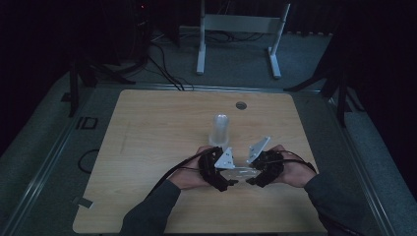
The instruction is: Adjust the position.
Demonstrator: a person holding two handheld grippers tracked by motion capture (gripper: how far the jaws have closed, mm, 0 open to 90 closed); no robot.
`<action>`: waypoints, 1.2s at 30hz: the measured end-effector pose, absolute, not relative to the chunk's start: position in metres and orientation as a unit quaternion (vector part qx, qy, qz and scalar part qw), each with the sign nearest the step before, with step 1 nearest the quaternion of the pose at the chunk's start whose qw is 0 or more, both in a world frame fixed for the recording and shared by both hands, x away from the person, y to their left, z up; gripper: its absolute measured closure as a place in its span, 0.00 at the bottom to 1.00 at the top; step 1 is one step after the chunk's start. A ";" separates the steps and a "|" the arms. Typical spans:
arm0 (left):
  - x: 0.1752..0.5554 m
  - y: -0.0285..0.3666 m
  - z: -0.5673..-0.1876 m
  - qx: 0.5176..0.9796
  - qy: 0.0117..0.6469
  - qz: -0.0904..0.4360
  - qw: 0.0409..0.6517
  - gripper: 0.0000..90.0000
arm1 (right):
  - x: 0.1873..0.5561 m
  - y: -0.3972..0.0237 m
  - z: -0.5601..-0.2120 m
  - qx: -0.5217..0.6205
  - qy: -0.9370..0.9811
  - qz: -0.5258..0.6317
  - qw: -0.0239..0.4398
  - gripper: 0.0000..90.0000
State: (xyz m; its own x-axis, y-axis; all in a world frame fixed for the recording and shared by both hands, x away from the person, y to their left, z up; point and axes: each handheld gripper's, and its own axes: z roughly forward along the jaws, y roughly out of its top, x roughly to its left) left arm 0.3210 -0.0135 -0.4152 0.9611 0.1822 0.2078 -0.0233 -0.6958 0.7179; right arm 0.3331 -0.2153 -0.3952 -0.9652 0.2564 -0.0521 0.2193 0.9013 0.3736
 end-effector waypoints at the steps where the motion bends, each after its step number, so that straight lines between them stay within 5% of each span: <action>1: 0.321 -0.013 -0.415 0.910 0.044 0.134 0.389 0.23 | 0.333 -0.217 -0.396 0.126 0.973 0.185 0.051 0.46; 36: 0.330 -0.007 -0.412 0.888 0.112 0.167 0.414 0.30 | 0.339 -0.259 -0.424 0.334 0.912 0.203 0.127 0.46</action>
